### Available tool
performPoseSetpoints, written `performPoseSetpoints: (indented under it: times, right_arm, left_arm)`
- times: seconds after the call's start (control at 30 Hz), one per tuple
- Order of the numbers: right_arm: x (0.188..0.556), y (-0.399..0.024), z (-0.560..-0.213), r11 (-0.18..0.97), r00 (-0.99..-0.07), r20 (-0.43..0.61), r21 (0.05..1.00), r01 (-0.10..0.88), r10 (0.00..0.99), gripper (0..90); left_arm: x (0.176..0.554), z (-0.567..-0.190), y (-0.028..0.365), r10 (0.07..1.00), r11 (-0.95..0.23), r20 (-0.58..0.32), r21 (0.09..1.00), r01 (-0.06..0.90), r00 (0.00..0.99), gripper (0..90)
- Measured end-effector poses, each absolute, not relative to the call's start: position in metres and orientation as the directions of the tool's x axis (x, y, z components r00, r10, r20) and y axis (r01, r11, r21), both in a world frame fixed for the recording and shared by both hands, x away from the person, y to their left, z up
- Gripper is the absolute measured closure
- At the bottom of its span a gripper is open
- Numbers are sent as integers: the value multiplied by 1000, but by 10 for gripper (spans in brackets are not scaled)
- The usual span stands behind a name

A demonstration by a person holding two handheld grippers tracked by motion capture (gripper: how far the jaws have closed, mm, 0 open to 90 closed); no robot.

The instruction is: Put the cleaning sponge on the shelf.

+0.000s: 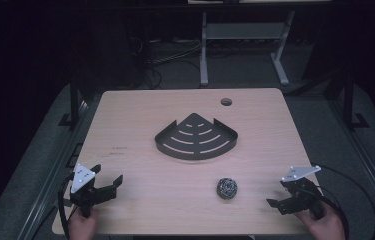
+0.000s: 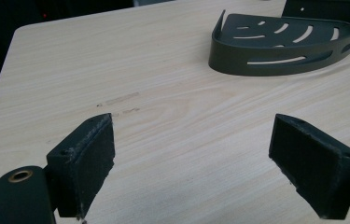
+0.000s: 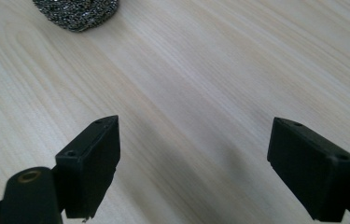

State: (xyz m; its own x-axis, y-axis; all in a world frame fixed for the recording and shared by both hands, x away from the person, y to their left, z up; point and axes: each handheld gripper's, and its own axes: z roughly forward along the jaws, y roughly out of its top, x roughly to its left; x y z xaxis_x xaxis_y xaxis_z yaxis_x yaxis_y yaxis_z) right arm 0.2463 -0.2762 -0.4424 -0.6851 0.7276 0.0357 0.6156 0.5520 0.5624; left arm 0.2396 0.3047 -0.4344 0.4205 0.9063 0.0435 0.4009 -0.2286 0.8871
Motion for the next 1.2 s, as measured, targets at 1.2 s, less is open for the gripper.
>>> performPoseSetpoints:
  times: [1.2]
  right_arm:
    - [249,-214,-426,685,-806,7,522,508,592,161]
  left_arm:
    - [236,-432,305,901,-255,76,890,378,428,137]
